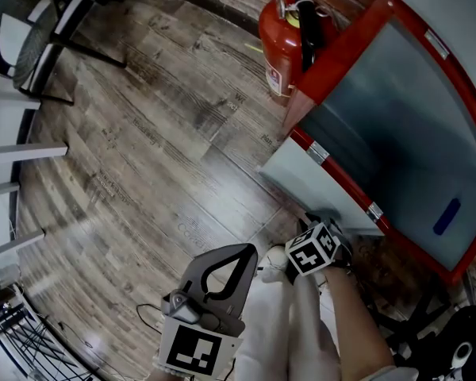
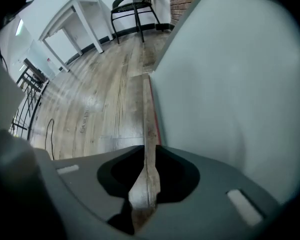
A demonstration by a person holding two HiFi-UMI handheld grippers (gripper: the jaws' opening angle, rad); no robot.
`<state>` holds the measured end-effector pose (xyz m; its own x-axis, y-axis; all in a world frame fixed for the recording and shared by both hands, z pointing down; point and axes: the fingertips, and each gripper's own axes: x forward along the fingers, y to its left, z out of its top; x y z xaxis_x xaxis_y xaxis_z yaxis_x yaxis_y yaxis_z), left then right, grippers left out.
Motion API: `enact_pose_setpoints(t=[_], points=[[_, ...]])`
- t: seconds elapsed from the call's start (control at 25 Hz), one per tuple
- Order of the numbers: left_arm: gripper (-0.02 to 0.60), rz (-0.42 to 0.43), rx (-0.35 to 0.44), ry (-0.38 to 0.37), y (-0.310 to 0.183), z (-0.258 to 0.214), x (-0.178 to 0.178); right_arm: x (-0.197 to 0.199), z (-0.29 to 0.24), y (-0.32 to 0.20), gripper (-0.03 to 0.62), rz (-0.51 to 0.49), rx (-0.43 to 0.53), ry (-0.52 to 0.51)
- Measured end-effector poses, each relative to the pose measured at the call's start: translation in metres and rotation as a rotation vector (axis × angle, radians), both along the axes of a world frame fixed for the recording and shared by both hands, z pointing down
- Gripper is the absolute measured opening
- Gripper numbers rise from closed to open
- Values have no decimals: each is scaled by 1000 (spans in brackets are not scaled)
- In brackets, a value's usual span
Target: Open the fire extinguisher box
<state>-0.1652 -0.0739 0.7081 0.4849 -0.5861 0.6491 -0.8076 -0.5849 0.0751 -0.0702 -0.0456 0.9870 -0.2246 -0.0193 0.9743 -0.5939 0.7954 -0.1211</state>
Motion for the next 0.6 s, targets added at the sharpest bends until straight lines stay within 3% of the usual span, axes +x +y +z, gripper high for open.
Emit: enact_pose_setpoints(t=[0.28, 0.6], points=[[-3, -16, 32, 2, -4, -15, 4, 9, -50, -16, 6, 70, 107, -94], [-3, -26, 87, 21, -17, -91, 18, 7, -190, -43, 6, 139, 218, -291]])
